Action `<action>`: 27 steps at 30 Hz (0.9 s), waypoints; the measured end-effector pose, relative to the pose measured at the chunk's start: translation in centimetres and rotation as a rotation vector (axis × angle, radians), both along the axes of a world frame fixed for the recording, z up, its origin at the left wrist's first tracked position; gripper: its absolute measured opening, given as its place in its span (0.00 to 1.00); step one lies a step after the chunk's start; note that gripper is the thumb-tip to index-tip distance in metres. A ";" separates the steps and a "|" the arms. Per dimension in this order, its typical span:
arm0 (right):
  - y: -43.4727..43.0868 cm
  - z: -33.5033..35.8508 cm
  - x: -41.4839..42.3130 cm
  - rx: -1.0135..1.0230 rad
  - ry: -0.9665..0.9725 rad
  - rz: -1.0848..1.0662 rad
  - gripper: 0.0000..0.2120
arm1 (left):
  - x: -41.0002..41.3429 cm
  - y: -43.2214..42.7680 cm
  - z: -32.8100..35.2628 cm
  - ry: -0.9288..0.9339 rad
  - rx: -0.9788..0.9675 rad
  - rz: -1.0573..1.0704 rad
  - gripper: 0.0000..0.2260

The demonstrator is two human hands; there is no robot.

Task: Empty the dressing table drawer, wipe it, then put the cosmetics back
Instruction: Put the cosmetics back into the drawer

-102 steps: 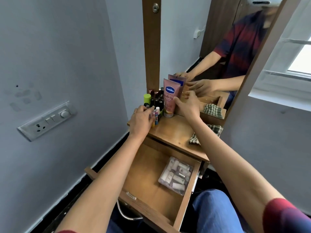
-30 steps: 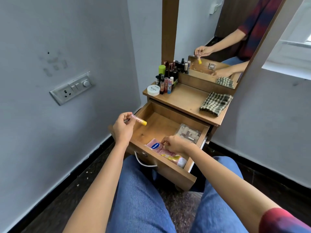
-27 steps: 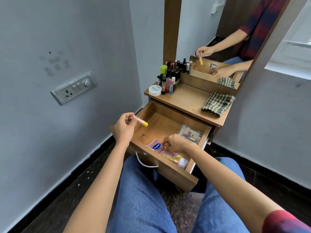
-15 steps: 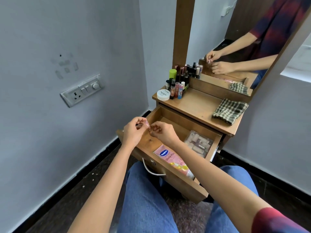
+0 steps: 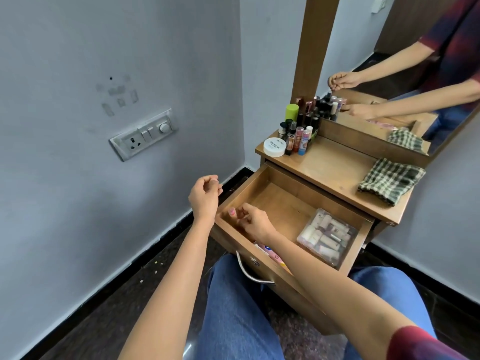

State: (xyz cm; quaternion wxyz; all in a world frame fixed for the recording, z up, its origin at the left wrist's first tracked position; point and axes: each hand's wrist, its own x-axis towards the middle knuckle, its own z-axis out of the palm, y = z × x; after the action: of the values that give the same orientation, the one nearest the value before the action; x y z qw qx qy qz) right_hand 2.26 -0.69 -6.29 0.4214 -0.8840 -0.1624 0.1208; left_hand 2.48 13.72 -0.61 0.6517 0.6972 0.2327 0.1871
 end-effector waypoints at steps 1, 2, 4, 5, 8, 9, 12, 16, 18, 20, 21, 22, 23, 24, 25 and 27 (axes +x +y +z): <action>0.0 -0.3 0.1 0.009 0.009 0.002 0.09 | 0.1 0.2 -0.1 -0.001 -0.026 0.006 0.07; 0.1 -0.5 0.2 0.019 0.023 -0.001 0.08 | 0.1 0.3 -0.2 -0.005 -0.046 0.005 0.07; 0.3 -0.9 0.4 0.025 0.043 0.002 0.07 | 0.2 0.4 -0.5 -0.021 -0.063 -0.002 0.07; 0.5 -1.1 0.5 0.020 0.047 0.008 0.07 | 0.1 0.4 -0.5 -0.027 -0.052 -0.009 0.07; 1.1 -1.1 0.6 0.013 0.047 0.001 0.09 | -0.1 0.3 -0.6 -0.029 0.011 -0.028 0.07; 1.2 -1.1 0.7 0.015 0.046 -0.003 0.09 | -0.2 0.3 -0.6 -0.027 0.024 -0.032 0.07; 1.6 -1.0 1.0 -0.002 0.046 0.001 0.10 | -0.2 0.3 -0.5 -0.019 0.034 -0.039 0.07; 1.7 -0.8 1.0 -0.018 0.052 0.001 0.11 | -0.4 0.2 -0.4 -0.009 0.060 -0.047 0.07; 1.7 -0.8 0.9 -0.021 0.064 0.006 0.11 | -0.5 0.2 -0.4 -0.002 0.077 -0.051 0.07; 1.4 -0.8 0.8 -0.015 0.079 0.005 0.11 | -0.5 0.2 -0.4 0.011 0.077 -0.051 0.07; 1.1 -0.6 0.7 -0.010 0.073 0.003 0.11 | -0.5 0.1 -0.3 0.017 0.069 -0.049 0.07; 0.6 -0.3 0.6 -0.010 0.060 0.000 0.11 | -0.5 0.0 -0.2 0.027 0.063 -0.047 0.07; 0.1 0.1 0.6 -0.002 0.040 -0.005 0.11 | -0.5 0.0 0.0 0.035 0.068 -0.044 0.07; -0.7 0.7 0.5 0.011 0.019 -0.016 0.11 | -0.6 -0.2 0.2 0.041 0.091 -0.047 0.07; -1.5 1.4 0.5 0.031 -0.008 -0.025 0.11 | -0.6 -0.5 0.5 0.051 0.132 -0.055 0.06; -3.5 3.3 0.9 0.062 -0.111 -0.068 0.09 | -0.7 -1.5 1.2 0.075 0.231 -0.082 0.07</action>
State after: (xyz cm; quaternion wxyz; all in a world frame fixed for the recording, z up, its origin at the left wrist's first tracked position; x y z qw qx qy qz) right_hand 3.13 -4.23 -3.01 0.4428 -0.8809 -0.1589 0.0519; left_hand 1.79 12.23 0.55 0.5651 0.7830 0.2051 0.1599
